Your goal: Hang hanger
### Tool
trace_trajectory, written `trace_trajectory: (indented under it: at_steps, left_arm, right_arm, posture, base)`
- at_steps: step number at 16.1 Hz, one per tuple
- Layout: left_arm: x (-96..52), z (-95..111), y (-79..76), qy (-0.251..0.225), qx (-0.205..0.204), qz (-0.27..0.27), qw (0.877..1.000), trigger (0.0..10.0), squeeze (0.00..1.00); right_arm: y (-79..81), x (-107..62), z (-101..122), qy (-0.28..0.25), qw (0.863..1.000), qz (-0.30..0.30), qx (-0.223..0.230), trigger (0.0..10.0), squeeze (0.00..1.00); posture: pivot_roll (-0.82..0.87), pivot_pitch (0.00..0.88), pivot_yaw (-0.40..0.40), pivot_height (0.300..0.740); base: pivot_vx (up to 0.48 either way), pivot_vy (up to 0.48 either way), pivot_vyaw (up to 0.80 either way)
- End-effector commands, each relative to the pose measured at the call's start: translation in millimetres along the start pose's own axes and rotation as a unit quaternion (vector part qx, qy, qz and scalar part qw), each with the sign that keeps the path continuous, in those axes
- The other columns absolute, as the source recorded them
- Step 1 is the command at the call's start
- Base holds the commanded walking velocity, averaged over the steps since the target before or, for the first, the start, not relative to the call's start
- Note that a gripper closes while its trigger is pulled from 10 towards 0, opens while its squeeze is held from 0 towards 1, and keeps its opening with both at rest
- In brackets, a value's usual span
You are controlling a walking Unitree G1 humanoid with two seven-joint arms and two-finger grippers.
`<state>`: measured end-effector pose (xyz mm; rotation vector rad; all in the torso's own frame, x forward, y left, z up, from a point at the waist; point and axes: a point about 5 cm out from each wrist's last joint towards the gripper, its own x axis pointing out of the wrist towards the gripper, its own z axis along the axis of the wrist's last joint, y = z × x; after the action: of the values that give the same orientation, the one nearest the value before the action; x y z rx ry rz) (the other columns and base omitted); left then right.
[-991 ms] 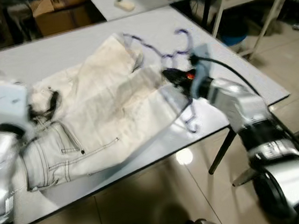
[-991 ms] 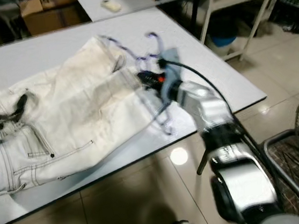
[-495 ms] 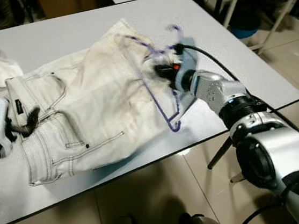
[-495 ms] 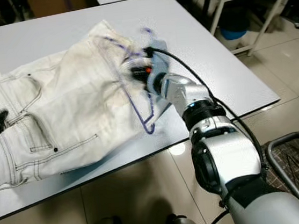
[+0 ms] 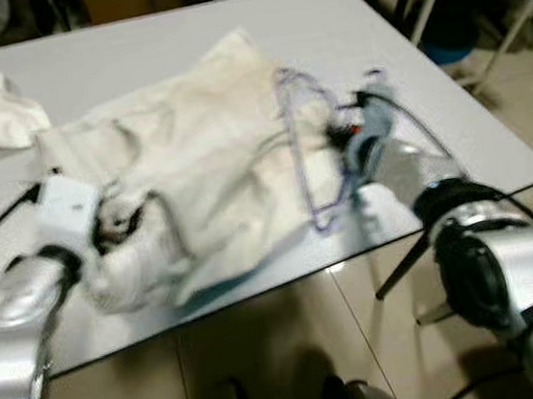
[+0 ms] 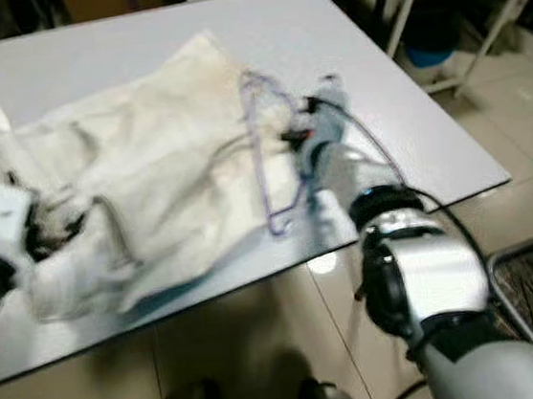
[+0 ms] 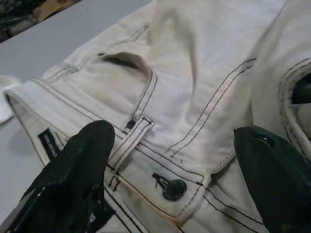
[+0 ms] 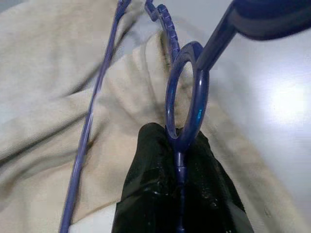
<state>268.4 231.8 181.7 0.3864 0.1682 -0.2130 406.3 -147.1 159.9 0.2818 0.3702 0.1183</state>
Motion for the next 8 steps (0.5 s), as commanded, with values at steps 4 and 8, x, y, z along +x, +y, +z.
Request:
trace_trajectory:
  at_steps: [4, 8]
  left_arm:
    - [21.2, 19, -2.3, -0.052, 0.001, -0.003, 0.999, 10.0, 0.06]
    - [29.9, 31, -9.7, -0.091, -0.005, -0.013, 0.996, 10.0, 0.06]
  right_arm:
    - [-82.8, -23.6, 12, -0.036, 0.988, -0.150, 0.000, 10.0, 0.00]
    - [-116.7, -39.2, 11, -0.061, 0.977, -0.202, 0.041, 10.0, 0.00]
  posture:
    - [0.11, 0.151, 0.011, 0.740]
    - [0.09, 0.130, 0.020, 0.740]
  base:
    - [0.000, 0.000, 0.00]
    - [0.000, 0.000, 0.00]
